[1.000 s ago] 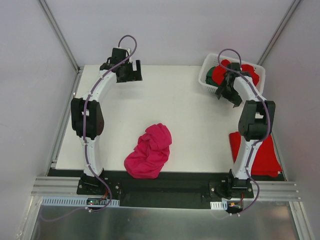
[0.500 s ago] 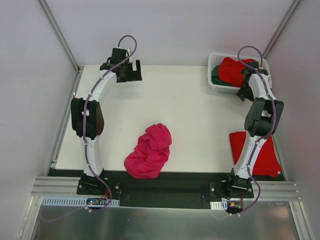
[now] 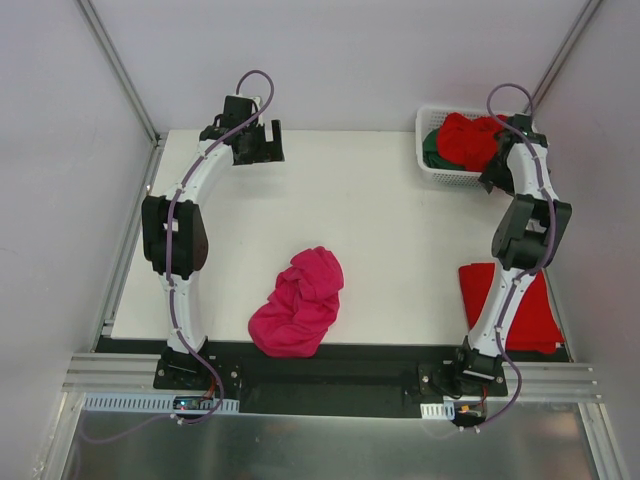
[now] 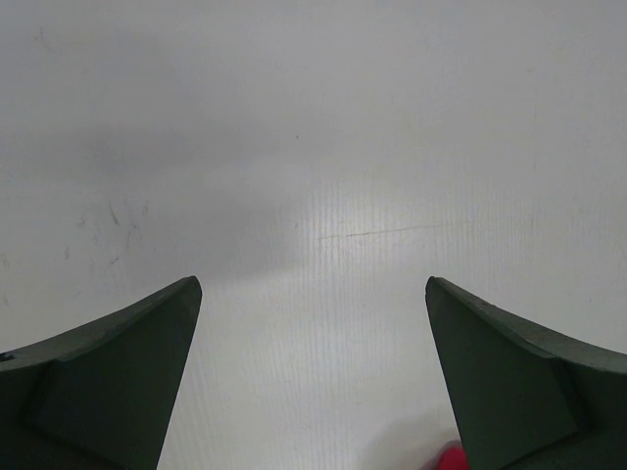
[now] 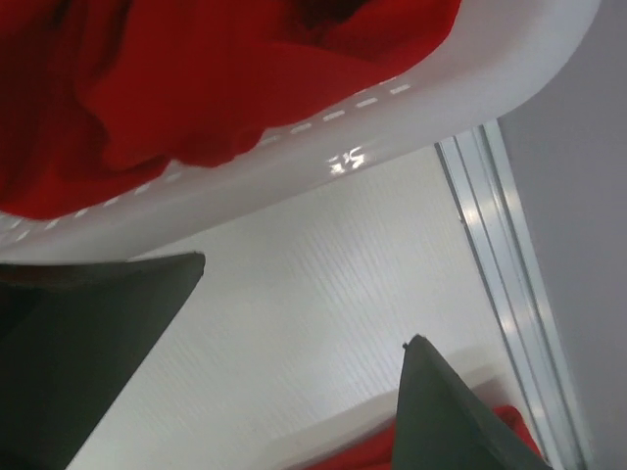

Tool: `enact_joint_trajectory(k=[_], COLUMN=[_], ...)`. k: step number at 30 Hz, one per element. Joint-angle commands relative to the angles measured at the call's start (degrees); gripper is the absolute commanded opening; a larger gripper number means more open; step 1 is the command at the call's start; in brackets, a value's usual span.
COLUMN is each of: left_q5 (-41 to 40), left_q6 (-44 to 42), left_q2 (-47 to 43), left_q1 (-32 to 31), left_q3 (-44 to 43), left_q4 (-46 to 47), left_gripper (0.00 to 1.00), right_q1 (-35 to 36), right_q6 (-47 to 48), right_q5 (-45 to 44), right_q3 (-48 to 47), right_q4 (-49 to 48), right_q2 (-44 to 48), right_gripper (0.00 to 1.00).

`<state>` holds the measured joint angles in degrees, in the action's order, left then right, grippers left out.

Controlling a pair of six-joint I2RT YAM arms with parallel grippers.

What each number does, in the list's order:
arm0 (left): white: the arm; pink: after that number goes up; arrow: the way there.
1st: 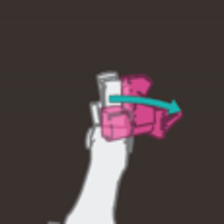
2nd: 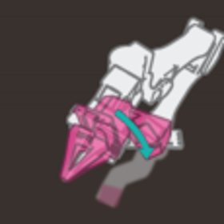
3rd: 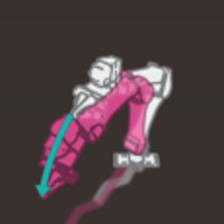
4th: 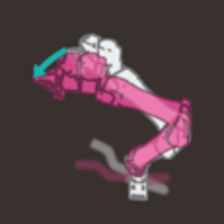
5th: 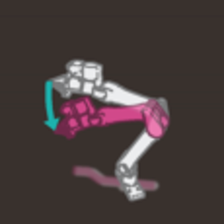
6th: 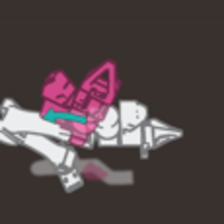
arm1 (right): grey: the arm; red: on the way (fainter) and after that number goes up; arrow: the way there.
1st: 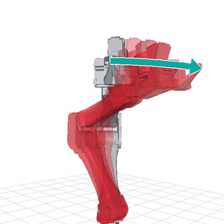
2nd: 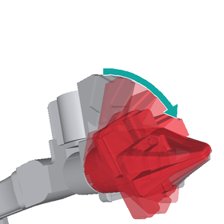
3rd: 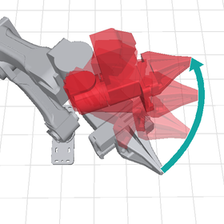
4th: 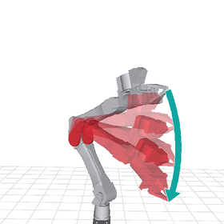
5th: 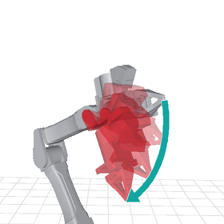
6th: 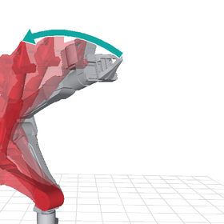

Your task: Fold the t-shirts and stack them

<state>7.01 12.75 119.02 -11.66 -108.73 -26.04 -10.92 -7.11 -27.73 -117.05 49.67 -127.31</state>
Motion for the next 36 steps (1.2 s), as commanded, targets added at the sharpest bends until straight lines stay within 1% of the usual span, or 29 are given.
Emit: enact_joint_trajectory(k=[1, 5, 6, 8, 13, 16, 18, 19, 20, 21, 22, 23, 24, 25, 26, 27, 28, 29, 31, 32, 33, 35, 36], left_q5=[-0.94, -1.12, -1.2, -0.86, -0.41, -0.33, -0.41, -0.41, -0.5, -0.5, -0.41, -0.41, -0.59, -0.76, -0.76, -0.68, -0.85, -1.03, -1.03, -1.03, -0.85, 2.03, 2.4], left_q6=[-1.41, -1.59, -1.5, -1.33, -0.71, -0.36, -0.19, -0.19, -0.1, 0.08, 0.08, 0.08, 0.17, 0.34, 0.43, 0.43, 0.43, 0.43, 0.96, 1.31, 2.96, 4.64, 5.95], left_q2=[-2.74, -2.92, -2.92, -2.57, -2.22, -2.13, -2.13, -2.21, -2.39, -2.57, -2.74, -3.26, -3.44, -3.71, -4.41, -4.76, -5.2, -6.07, -7.31, -8.53, -9.07, -11.34, -12.4], left_q1=[-0.38, -0.38, -0.38, -0.38, -0.38, -0.38, -0.38, -0.38, -0.38, -0.38, -0.38, -0.47, -0.47, -0.47, -0.56, -0.64, -0.64, -0.73, -0.91, -0.91, -0.82, -0.91, -1.26], left_q3=[0.01, 0.01, 0.01, -0.17, -0.08, -0.17, -0.26, -0.26, -0.26, -0.17, -0.26, -0.26, -0.17, -0.26, -0.17, -0.17, -0.08, -0.08, 0.53, 0.88, 1.84, 4.56, 5.97], left_q4=[0.03, -0.06, -0.06, -0.15, -0.15, -0.15, -0.15, -0.15, -0.15, -0.15, -0.15, -0.15, -0.15, -0.15, -0.15, -0.15, -0.15, -0.15, -0.32, -0.41, -0.5, -1.29, -1.38], left_gripper=[0.99, 0.99, 0.99, 0.99, 0.99, 0.99, 0.99, 0.99, 0.99, 0.99, 0.99, 0.99, 0.99, 0.99, 0.99, 0.99, 0.99, 0.99, 1.0, 1.0, 0.99, 0.99, 0.96], right_q1=[-4.28, -5.95, -6.31, -7.18, -7.45, -7.19, -5.44, -4.3, -0.89, 1.23, 3.42, 8.23, 10.63, 13.26, 18.86, 21.79, 24.43, 28.45, 30.33, 31.04, 31.04, 31.92, 32.62], right_q6=[-4.04, -2.74, -2.03, -1.15, 0.61, -0.44, -0.27, 0.69, 1.83, 3.15, 4.81, 5.96, 6.75, 8.76, 12.0, 14.47, 15.63, 15.73, 14.16, 11.88, 7.95, 7.29, 5.9], right_q5=[14.62, 18.75, 21.63, 23.41, 20.43, 21.49, 20.61, 19.04, 16.41, 9.78, 5.88, 2.53, -3.24, -5.3, -6.28, -8.38, -8.66, -3.61, 5.88, 13.41, 16.71, 22.95, 23.85], right_q3=[-0.55, 2.87, 3.58, 3.94, 0.34, 0.68, 2.08, 4.27, 6.12, 7.96, 11.46, 12.89, 14.38, 16.66, 17.73, 19.57, 20.37, 20.46, 20.9, 20.38, 20.38, 21.07, 23.86], right_q4=[-5.81, -10.99, -13.78, -15.74, -13.37, -11.62, -10.03, -9.77, -9.68, -10.11, -10.64, -11.78, -13.36, -14.15, -17.03, -19.5, -20.65, -20.06, -19.53, -17.35, -16.28, -15.13, -15.48], right_q2=[-2.86, -1.46, -1.19, -0.66, -0.14, 2.23, 4.6, 8.61, 11.0, 13.98, 19.15, 22.07, 24.54, 26.48, 30.41, 31.84, 32.81, 33.52, 33.44, 33.09, 32.3, 31.77, 32.38], right_gripper=[0.96, 0.96, 0.96, 0.96, 0.96, 0.96, 0.96, 0.96, 0.96, 0.96, 0.96, 0.96, 0.96, 0.96, 0.96, 0.96, 0.96, 0.96, 0.96, 0.96, 0.96, 0.96, 0.96])
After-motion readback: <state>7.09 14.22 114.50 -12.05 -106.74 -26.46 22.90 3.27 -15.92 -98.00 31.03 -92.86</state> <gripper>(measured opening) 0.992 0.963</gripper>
